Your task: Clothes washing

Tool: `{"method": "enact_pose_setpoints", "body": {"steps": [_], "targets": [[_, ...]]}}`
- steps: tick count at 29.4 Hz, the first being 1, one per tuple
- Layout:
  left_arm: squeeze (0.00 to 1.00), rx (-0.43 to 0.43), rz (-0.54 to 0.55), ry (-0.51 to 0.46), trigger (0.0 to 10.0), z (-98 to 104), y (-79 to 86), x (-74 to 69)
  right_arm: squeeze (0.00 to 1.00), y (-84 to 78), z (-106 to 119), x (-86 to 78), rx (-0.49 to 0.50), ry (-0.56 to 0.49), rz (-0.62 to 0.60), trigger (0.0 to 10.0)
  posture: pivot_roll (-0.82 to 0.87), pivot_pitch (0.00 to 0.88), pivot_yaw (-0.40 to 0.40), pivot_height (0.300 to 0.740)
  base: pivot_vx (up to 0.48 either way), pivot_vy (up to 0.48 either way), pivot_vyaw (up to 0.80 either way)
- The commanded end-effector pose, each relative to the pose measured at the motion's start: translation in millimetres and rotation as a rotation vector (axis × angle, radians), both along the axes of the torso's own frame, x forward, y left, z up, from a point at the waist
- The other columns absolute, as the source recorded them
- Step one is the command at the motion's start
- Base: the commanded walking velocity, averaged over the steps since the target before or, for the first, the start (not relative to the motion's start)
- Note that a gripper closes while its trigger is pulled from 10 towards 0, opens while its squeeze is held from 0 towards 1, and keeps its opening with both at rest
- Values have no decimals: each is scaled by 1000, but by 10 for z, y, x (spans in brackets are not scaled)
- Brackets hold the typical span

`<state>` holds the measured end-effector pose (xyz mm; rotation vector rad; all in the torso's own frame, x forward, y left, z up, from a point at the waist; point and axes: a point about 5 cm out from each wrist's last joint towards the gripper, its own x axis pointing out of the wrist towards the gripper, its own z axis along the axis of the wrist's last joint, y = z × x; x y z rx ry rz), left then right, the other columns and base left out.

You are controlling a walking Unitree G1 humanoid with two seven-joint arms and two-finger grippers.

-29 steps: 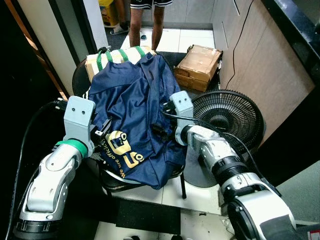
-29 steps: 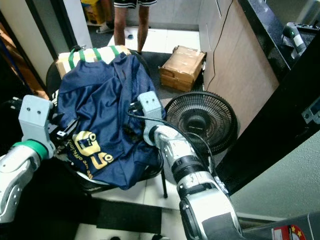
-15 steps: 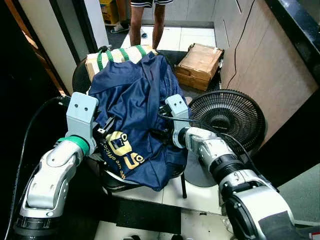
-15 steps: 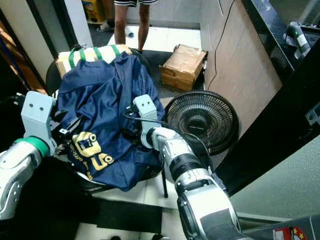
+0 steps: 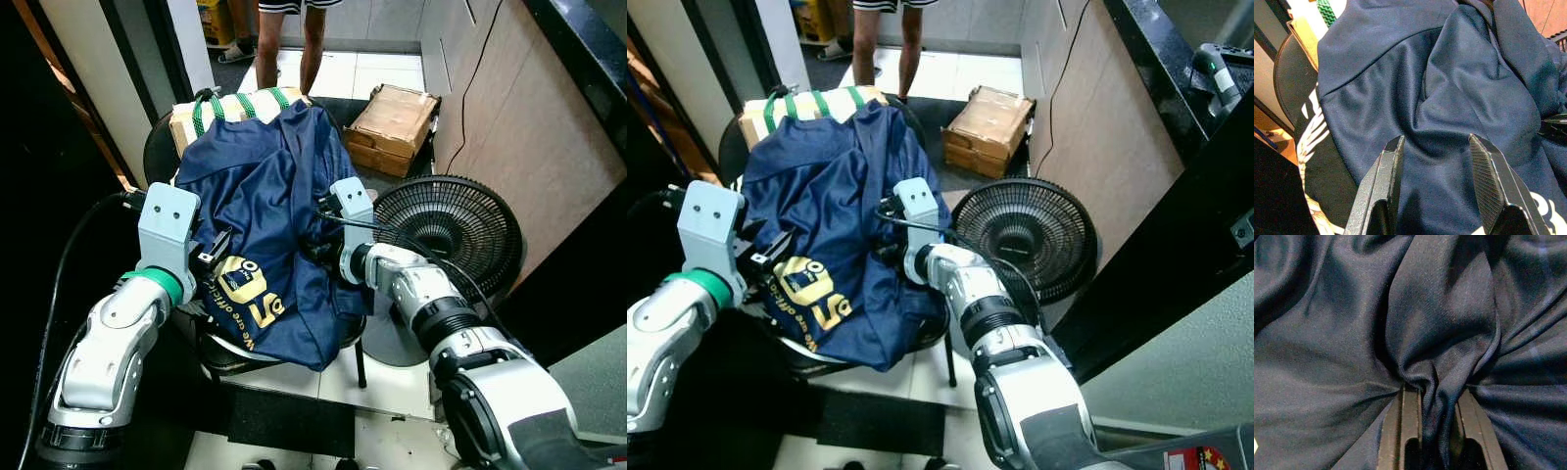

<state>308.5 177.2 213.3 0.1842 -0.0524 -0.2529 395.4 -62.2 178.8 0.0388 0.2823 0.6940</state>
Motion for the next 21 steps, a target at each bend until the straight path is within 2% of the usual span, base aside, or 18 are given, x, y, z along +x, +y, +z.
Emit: {"method": "enact_pose_setpoints", "body": {"steps": [1, 5, 6, 7, 8, 10, 11, 12, 13, 14, 15, 16, 17, 18, 19, 20, 21], "targets": [[0, -1, 4, 8, 10000, -21, 8, -22, 0, -59, -137, -24, -1, 60, -21, 0, 116, 170, 78, 740, 0, 0, 0], [0, -10, 8, 0, 10000, -25, 3, -20, 0, -95, -86, -6, 9, 42, -32, 0, 109, 153, 72, 740, 0, 0, 0], [0, -16, 10, -4, 10000, -26, -5, -12, 0, -96, -23, 9, 50, 32, -35, 0, 102, 138, 66, 740, 0, 0, 0], [0, -16, 10, -4, 10000, -26, -5, -12, 0, -96, -23, 9, 50, 32, -35, 0, 102, 138, 66, 740, 0, 0, 0], [0, -24, 12, -11, 10000, -20, -24, -2, 0, -104, 96, 39, 107, 1, -50, 0, 99, 126, 60, 740, 0, 0, 0], [0, -24, 12, -11, 10000, -20, -24, -2, 0, -104, 96, 39, 107, 1, -50, 0, 99, 126, 60, 740, 0, 0, 0], [0, -37, 12, -20, 10000, -9, -50, 10, 0, -127, 295, 83, 189, -56, -71, 0, 97, 116, 54, 740, 0, 0, 0], [0, -37, 12, -20, 10000, -9, -50, 10, 0, -127, 295, 83, 189, -56, -71, 0, 97, 116, 54, 740, 0, 0, 0], [0, -49, 10, -30, 10000, 4, -75, 19, 0, -176, 563, 125, 277, -145, -94, 0, 94, 105, 48, 740, 0, 0, 0], [0, -60, 12, -40, 10000, 17, -92, 29, 0, -275, 932, 155, 388, -275, -134, 0, 90, 84, 38, 740, 0, 0, 0], [0, -60, 12, -40, 10000, 17, -92, 29, 0, -275, 932, 155, 388, -275, -134, 0, 90, 84, 38, 740, 0, 0, 0], [0, -72, 16, -52, 10000, 37, -98, 42, 0, -455, 1401, 146, 516, -448, -195, 0, 90, 84, 38, 740, 0, 0, 0], [0, -79, 18, -60, 10000, 47, -101, 47, 0, -587, 1689, 105, 599, -561, -236, 0, 88, 73, 32, 740, 0, 0, 0], [0, -88, 27, -69, 10000, 60, -94, 56, 0, -841, 2064, 28, 727, -702, -331, 0, 86, 63, 25, 740, 0, 0, 0], [0, -88, 27, -69, 10000, 60, -94, 56, 0, -841, 2064, 28, 727, -702, -331, 0, 86, 63, 25, 740, 0, 0, 0], [0, -96, 35, -79, 10000, 74, -86, 67, 0, -1124, 2379, -82, 844, -819, -425, 0, 86, 63, 25, 740, 0, 0, 0], [0, -96, 35, -79, 10000, 74, -86, 67, 0, -1124, 2379, -82, 844, -819, -425, 0, 86, 63, 25, 740, 0, 0, 0]]}}
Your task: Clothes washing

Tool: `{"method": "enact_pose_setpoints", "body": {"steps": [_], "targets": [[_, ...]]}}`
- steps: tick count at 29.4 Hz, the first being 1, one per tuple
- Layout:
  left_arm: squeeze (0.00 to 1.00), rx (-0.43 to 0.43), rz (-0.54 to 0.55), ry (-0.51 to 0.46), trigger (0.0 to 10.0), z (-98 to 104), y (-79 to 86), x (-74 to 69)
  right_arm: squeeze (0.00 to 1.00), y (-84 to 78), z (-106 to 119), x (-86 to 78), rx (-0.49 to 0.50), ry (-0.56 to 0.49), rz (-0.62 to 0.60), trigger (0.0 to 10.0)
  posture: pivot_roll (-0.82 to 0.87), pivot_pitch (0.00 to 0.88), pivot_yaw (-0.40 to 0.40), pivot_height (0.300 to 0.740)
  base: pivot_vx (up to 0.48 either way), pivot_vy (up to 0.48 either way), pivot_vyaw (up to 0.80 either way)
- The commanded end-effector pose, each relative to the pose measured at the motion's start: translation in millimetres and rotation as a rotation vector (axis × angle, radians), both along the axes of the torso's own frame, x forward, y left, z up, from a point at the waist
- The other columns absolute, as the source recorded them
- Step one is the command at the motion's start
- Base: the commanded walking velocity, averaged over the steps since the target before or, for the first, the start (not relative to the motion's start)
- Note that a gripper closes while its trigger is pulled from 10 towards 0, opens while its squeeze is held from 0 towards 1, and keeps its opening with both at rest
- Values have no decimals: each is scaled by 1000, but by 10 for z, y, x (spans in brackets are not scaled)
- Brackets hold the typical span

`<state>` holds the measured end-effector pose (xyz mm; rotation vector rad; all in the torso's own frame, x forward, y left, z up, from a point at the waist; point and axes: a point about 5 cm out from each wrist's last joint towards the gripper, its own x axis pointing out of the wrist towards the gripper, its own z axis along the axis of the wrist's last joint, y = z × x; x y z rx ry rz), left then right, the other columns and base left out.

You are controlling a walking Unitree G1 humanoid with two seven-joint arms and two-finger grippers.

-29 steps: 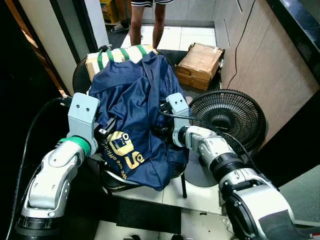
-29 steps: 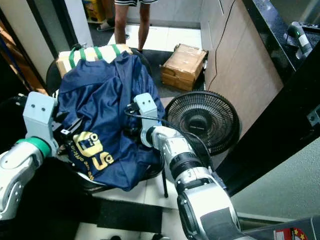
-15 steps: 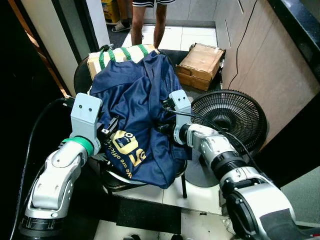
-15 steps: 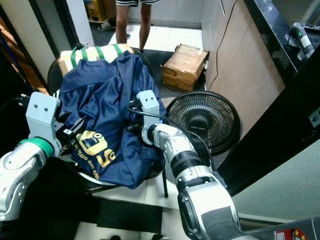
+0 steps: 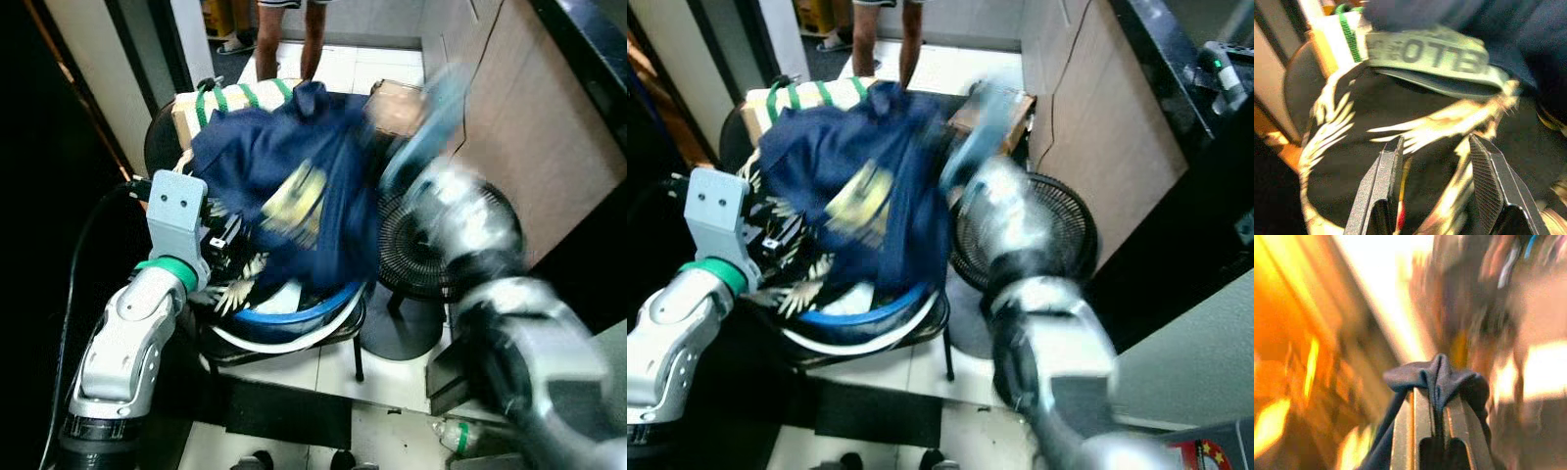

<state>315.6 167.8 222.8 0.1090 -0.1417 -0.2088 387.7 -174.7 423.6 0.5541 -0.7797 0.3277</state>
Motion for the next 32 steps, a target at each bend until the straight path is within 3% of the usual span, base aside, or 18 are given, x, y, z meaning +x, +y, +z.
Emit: {"method": "enact_pose_setpoints", "body": {"steps": [1, 2, 3, 4, 7, 11, 14, 16, 19, 20, 21, 24, 28, 29, 30, 32], "targets": [[0, -14, 6, -2, 10000, -14, 14, 1, 0, -179, 104, -88, 121, -76, -49, 0, 86, 63, 25, 740, 0, 0, 0], [0, -21, 11, -6, 10000, -7, 17, 7, 0, -354, 245, -182, 165, -132, -103, 0, 80, 57, 23, 740, 0, 0, 0], [0, -21, 11, -6, 10000, -7, 17, 7, 0, -354, 245, -182, 165, -132, -103, 0, 80, 57, 23, 740, 0, 0, 0], [0, -26, 12, -7, 10000, -8, 12, 10, 0, -459, 304, -239, 152, -161, -153, 0, 74, 54, 21, 740, 0, 0, 0], [0, -37, 7, -8, 10000, -19, -26, 16, 0, -509, 170, -210, 92, -117, -197, 0, 69, 54, 23, 740, 0, 0, 0], [0, -43, 0, -8, 10000, -27, -55, 20, 0, -431, -7, -151, 27, -64, -210, 0, 66, 58, 26, 740, 0, 0, 0], [0, -45, -11, -8, 10000, -38, -96, 27, 0, -251, -305, -78, -74, 3, -207, 0, 66, 58, 26, 740, 0, 0, 0], [0, -46, -12, -8, 10000, -41, -104, 28, 0, -212, -380, -61, -88, 21, -197, 0, 66, 58, 26, 740, 0, 0, 0], [0, -47, -29, 3, 10000, -89, -160, 4, 0, 85, -957, 43, -302, 196, -104, 0, 60, 58, 14, 740, 0, 0, 0], [0, -45, -39, 9, 10000, -124, -201, -13, 0, 229, -1389, 47, -365, 314, -57, 0, 60, 58, 14, 740, 0, 0, 0], [0, -45, -39, 9, 10000, -124, -201, -13, 0, 229, -1389, 47, -365, 314, -57, 0, 60, 58, 14, 740, 0, 0, 0], [0, -45, -49, 16, 10000, -153, -251, -27, 0, 380, -1927, -30, -349, 468, -25, 0, 65, 59, 5, 740, 0, 0, 0], [0, -44, -46, 18, 10000, -158, -256, -30, 0, 504, -2146, -113, -366, 525, -14, 0, 69, 57, -1, 740, 0, 0, 0], [0, -47, -36, 21, 10000, -163, -244, -29, 0, 570, -2236, -160, -386, 547, -5, 3569, 69, 56, -2, 740, 0, 0, 0], [0, -50, -22, 25, 10000, -170, -219, -26, 0, 641, -2311, -206, -394, 570, 21, 10000, 69, 56, -2, 740, 0, 0, 0], [0, -59, 12, 34, 10000, -187, -166, -27, 0, 706, -2373, -286, -413, 571, 40, 10000, 68, 54, -2, 740, 0, 0, 0]]}}
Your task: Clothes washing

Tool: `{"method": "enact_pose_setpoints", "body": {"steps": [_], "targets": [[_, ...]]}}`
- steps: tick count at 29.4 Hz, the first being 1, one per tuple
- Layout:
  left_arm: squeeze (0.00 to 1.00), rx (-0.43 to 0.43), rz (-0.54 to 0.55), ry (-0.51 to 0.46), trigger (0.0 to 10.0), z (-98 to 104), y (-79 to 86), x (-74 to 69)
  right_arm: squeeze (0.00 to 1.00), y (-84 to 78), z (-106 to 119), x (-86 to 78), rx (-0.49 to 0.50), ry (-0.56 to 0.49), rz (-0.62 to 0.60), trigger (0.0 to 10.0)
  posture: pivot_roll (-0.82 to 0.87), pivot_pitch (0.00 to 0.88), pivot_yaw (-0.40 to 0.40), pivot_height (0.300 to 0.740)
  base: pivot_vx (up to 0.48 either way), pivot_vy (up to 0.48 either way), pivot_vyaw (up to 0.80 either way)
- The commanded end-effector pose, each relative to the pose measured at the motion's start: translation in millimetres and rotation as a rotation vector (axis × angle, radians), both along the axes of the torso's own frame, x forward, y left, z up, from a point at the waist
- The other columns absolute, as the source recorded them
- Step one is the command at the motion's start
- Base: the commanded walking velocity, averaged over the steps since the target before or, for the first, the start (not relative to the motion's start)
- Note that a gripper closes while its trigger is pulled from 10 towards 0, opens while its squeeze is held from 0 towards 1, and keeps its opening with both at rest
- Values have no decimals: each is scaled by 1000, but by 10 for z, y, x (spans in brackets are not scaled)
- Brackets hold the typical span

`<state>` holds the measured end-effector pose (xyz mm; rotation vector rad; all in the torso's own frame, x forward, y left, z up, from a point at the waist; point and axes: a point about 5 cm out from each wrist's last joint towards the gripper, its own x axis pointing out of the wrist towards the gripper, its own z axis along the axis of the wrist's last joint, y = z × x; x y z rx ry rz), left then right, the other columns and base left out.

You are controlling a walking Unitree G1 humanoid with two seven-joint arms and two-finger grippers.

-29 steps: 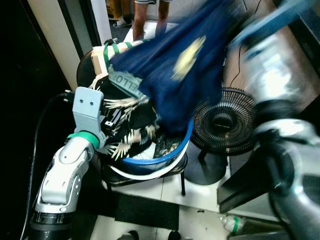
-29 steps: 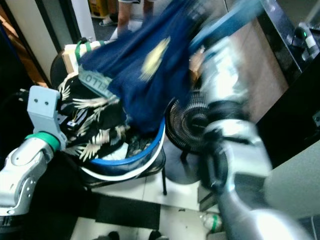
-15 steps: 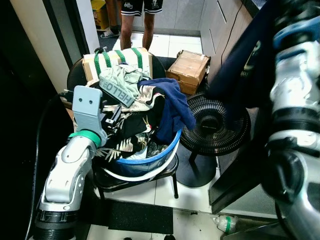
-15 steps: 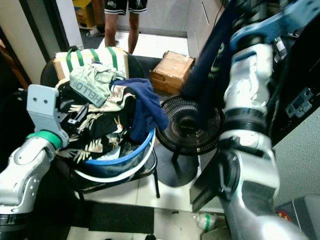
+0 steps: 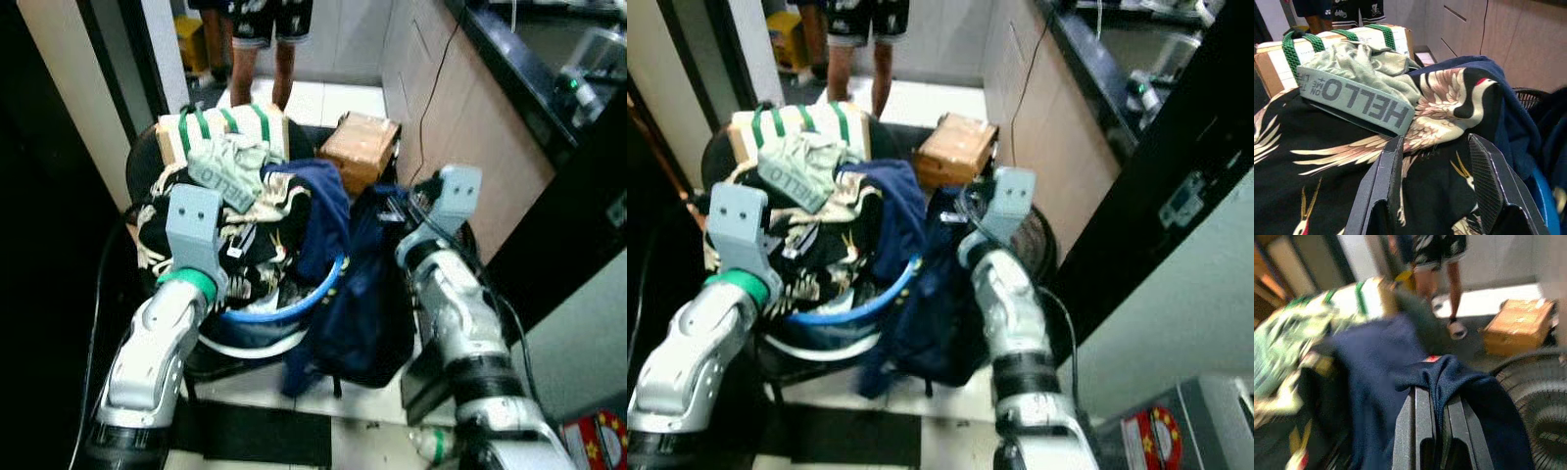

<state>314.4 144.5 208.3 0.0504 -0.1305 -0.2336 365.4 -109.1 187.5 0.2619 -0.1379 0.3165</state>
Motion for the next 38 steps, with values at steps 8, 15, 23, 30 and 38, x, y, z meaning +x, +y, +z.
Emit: {"method": "enact_pose_setpoints", "body": {"steps": [8, 15, 23, 30, 38], "targets": [[0, -21, 67, -1, 10000, -34, 113, -36, 0, -53, 41, -162, 9, -72, -44, 10000, 64, 50, -12, 740, 0, 0, -100], [0, -30, 73, -47, 10000, 49, 78, -25, 0, -265, 271, -140, 80, -144, -168, 10000, 64, 41, -17, 740, 0, 0, -800], [0, -23, 66, -55, 10000, 74, 61, -22, 0, -396, 417, -104, 110, -190, -227, 10000, 71, 38, -22, 740, 0, 0, -800], [0, -9, 28, -60, 10000, 55, -7, -51, 0, -438, 487, -81, 126, -208, -228, 10000, 70, 38, -25, 740, 0, 0, -800], [0, -4, 4, -60, 10000, 44, -52, -67, 0, -488, 493, -108, 177, -215, -202, 10000, 69, 40, -23, 740, 0, 0, -800]]}}
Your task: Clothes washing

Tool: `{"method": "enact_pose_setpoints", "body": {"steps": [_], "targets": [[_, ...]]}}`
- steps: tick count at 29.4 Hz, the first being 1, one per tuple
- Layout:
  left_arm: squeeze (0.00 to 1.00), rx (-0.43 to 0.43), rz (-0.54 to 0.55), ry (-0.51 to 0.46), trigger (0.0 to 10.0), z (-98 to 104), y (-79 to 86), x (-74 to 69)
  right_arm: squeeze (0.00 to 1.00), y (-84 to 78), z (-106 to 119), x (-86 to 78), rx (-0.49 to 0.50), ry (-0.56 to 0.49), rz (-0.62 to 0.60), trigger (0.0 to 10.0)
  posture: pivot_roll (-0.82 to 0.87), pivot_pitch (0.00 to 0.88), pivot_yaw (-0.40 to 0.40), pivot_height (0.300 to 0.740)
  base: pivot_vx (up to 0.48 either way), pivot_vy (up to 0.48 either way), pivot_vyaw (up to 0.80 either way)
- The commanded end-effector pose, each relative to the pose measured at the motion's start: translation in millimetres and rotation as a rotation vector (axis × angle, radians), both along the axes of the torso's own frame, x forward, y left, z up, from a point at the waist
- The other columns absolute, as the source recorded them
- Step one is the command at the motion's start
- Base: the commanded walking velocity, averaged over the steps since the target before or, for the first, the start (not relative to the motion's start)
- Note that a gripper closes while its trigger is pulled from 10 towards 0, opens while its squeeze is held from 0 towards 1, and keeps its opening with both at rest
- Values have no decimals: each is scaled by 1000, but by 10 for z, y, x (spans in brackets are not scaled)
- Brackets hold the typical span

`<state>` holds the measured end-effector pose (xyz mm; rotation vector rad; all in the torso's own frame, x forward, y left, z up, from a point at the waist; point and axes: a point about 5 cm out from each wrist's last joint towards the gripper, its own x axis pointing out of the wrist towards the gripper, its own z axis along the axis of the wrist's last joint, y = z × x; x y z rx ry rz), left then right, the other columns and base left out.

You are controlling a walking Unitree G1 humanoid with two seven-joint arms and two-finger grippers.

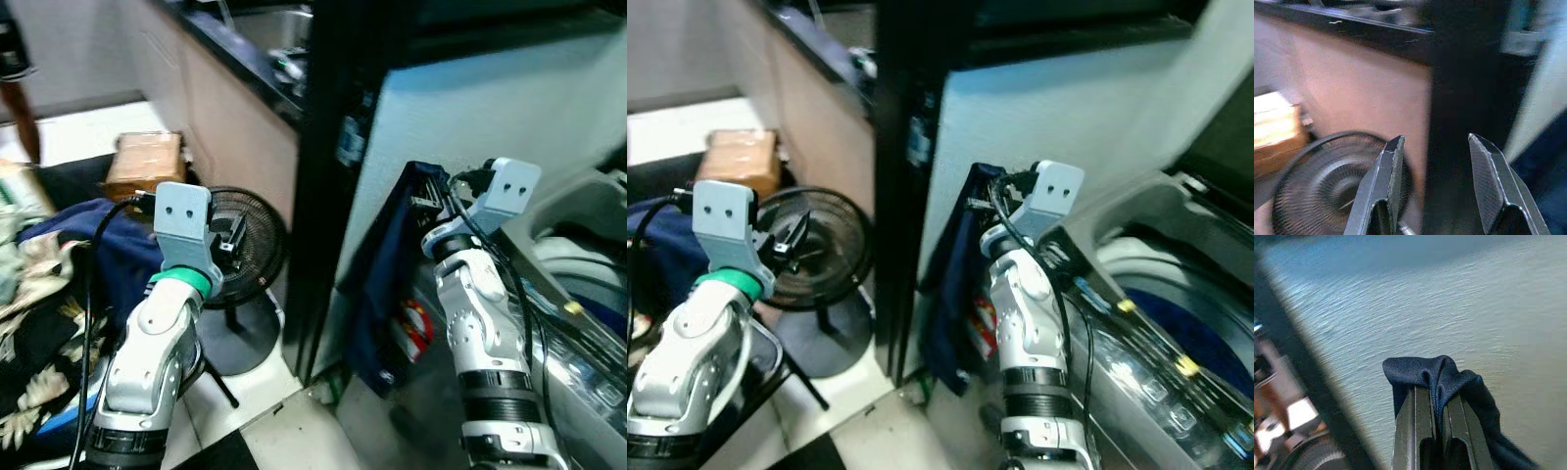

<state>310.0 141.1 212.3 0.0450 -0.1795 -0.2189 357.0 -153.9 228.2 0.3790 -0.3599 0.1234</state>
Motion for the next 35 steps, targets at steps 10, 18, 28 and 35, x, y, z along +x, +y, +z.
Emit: {"method": "enact_pose_setpoints", "body": {"steps": [10, 18, 28, 35], "targets": [[0, 1, -11, -27, 10000, 63, -16, 6, 0, 70, 765, -95, 50, -235, 91, 10000, 69, 40, -23, 740, 0, 0, -800], [0, -29, 22, -26, 10000, 105, 50, -12, 0, -33, 943, -70, -5, -277, 7, 10000, 74, 35, -36, 740, 0, 0, -800], [0, -23, 33, -56, 10000, 141, 65, -18, 0, -16, 904, -74, -27, -240, 24, 10000, 76, 32, -38, 740, 0, 0, -800], [0, -47, 52, -83, 10000, 190, 87, -10, 0, 3, 907, -71, -20, -238, 31, 10000, 71, 19, -34, 740, 0, 0, -800]]}}
